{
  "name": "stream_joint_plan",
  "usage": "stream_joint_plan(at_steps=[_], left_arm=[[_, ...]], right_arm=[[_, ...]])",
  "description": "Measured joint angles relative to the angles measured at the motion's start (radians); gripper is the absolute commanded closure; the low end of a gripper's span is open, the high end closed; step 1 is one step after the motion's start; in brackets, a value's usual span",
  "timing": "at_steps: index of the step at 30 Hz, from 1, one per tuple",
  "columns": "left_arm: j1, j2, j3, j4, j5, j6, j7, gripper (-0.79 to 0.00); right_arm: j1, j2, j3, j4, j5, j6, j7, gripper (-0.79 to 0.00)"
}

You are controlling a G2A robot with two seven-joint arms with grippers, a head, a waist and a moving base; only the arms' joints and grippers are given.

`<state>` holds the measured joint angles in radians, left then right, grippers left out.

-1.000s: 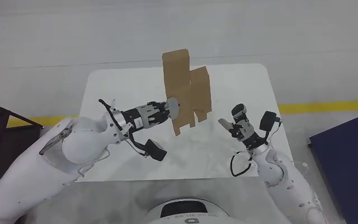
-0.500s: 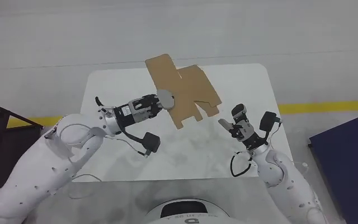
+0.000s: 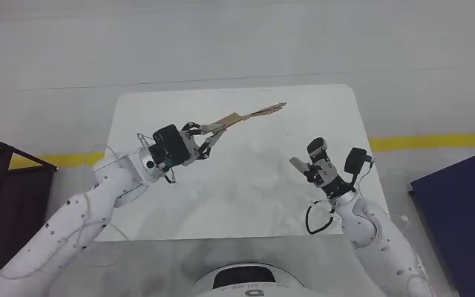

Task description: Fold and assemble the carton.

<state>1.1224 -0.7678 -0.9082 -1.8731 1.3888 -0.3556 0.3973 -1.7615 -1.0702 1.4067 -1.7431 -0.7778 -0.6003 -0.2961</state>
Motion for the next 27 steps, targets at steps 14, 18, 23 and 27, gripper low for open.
stream_joint_plan(at_steps=[14, 18, 23, 27], left_arm=[[0.123, -0.054, 0.011, 0.109, -0.589, -0.091, 0.116, 0.000], [0.132, -0.082, 0.050, 0.146, -1.166, -0.233, 0.051, 0.000], [0.128, -0.103, 0.079, 0.187, -1.505, -0.313, -0.073, 0.000], [0.110, -0.112, 0.094, 0.215, -1.570, -0.302, -0.241, 0.000]], right_arm=[[0.008, -0.004, -0.022, 0.008, 0.038, -0.024, 0.011, -0.785], [0.056, -0.015, -0.081, 0.058, 0.156, -0.113, 0.021, -0.785], [0.117, -0.029, -0.137, 0.109, 0.325, -0.216, 0.012, -0.785], [0.165, -0.037, -0.152, 0.117, 0.356, -0.216, 0.026, -0.748]])
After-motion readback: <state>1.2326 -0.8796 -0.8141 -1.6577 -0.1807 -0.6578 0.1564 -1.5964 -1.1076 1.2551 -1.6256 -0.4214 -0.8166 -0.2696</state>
